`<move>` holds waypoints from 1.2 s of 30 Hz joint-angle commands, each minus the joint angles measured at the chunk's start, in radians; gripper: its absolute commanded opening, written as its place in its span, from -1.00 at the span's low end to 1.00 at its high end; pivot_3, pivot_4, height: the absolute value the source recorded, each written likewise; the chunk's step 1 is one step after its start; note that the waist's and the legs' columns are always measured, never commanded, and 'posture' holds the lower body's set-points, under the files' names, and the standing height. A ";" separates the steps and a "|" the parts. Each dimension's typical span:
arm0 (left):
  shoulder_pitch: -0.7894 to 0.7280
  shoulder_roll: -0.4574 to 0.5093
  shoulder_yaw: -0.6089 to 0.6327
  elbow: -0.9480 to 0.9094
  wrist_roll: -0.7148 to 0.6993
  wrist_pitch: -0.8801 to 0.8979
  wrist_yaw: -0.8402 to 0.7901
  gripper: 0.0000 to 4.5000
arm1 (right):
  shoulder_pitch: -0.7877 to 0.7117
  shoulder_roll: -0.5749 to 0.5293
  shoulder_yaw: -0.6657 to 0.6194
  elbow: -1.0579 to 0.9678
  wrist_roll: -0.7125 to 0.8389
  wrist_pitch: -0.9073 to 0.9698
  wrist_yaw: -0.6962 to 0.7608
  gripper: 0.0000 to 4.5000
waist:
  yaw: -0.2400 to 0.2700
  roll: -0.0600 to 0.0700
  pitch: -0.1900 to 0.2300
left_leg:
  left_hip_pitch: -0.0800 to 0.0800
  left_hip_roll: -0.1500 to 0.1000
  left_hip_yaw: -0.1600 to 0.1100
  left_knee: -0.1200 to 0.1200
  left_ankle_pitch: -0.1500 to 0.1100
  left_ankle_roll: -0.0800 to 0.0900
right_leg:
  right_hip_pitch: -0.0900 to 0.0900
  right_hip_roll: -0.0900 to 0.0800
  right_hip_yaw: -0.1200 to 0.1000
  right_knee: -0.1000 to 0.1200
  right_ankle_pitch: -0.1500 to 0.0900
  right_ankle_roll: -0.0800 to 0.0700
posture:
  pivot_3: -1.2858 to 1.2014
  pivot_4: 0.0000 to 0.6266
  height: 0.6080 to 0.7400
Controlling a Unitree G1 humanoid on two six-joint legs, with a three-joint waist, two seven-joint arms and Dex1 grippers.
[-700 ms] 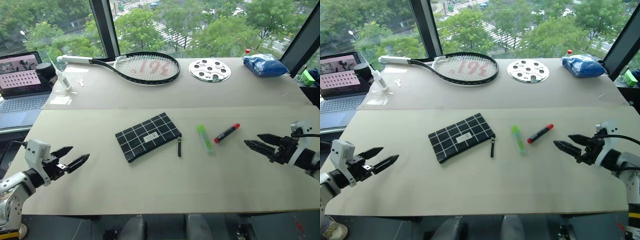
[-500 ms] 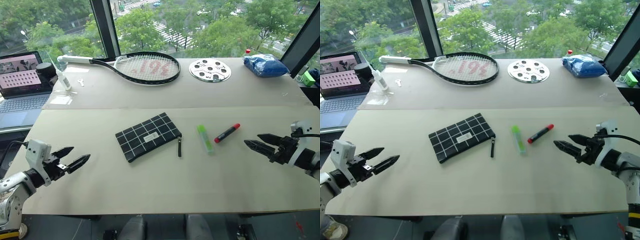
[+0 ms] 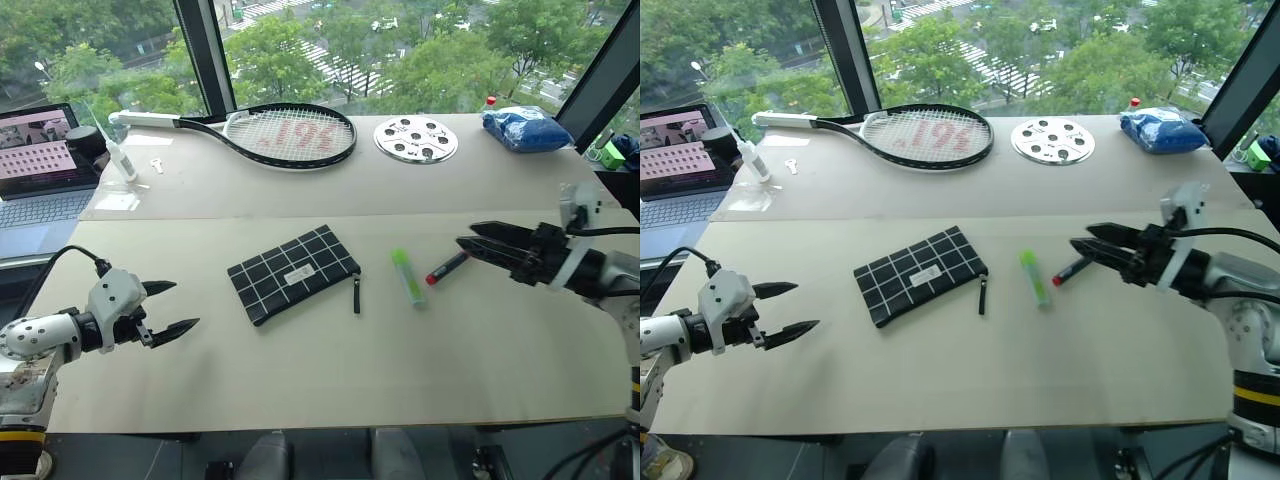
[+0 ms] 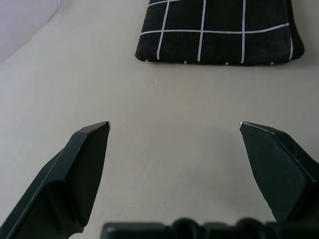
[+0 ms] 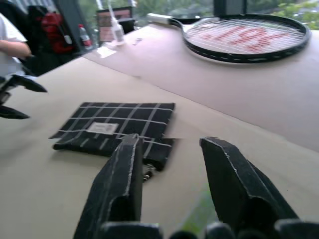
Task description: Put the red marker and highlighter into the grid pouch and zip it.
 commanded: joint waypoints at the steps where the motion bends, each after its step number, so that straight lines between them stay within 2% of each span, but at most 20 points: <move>1: -0.035 0.022 -0.034 0.032 0.046 -0.107 -0.027 1.00 | -0.049 0.046 0.112 -0.036 -0.014 -0.014 0.026 -0.71 | 0.000 0.000 0.000 | 0.000 0.000 0.000 0.000 0.000 0.000 | 0.000 0.000 0.000 0.000 0.000 0.000 | 0.03 -0.52 1.00; 3: -0.061 0.024 -0.060 0.052 0.066 -0.152 -0.041 1.00 | -0.096 0.089 0.209 0.002 -0.076 -0.060 0.045 -0.96 | -0.001 0.000 0.000 | -0.001 0.000 0.000 0.000 0.000 0.000 | -0.001 0.000 0.000 0.001 0.000 0.000 | 0.03 -0.52 1.00; 7: -0.087 0.024 -0.103 0.084 0.106 -0.209 -0.049 1.00 | -0.217 0.183 0.417 0.141 -0.319 -0.241 0.019 -0.96 | -0.005 0.000 0.000 | 0.000 0.000 0.000 0.000 0.000 0.000 | -0.001 0.000 0.000 0.001 0.000 0.000 | 0.03 -0.52 1.00; 10: -0.084 0.019 -0.119 0.099 0.123 -0.251 -0.046 1.00 | -0.299 0.234 0.507 0.244 -0.429 -0.346 0.035 -0.96 | -0.008 0.000 0.000 | -0.001 0.000 0.000 0.000 0.000 0.000 | -0.004 0.000 -0.001 0.006 0.000 -0.001 | 0.03 -0.52 1.00; 18: -0.114 -0.028 -0.182 0.096 0.146 -0.369 -0.026 1.00 | -0.399 0.249 0.730 0.559 -0.822 -0.634 -0.047 -0.96 | -0.004 0.000 0.000 | -0.001 0.000 0.004 0.000 0.000 -0.002 | -0.008 -0.001 -0.002 0.009 0.001 -0.001 | 0.03 -0.52 1.00; 24: -0.169 -0.061 -0.242 0.122 0.161 -0.439 -0.034 1.00 | -0.415 0.279 0.722 0.627 -0.873 -0.711 -0.058 -0.96 | -0.008 0.000 0.000 | 0.001 0.001 0.005 0.000 0.000 -0.002 | -0.008 0.000 -0.002 0.010 0.002 -0.003 | 0.03 -0.52 1.00; 36: -0.233 -0.095 -0.315 0.189 0.192 -0.523 -0.029 1.00 | -0.474 0.351 0.559 0.670 -0.790 -0.632 -0.050 -0.96 | -0.013 -0.001 0.000 | 0.000 0.002 0.006 0.000 0.000 -0.002 | -0.011 0.000 -0.002 0.014 0.002 -0.004 | 0.03 -0.52 1.00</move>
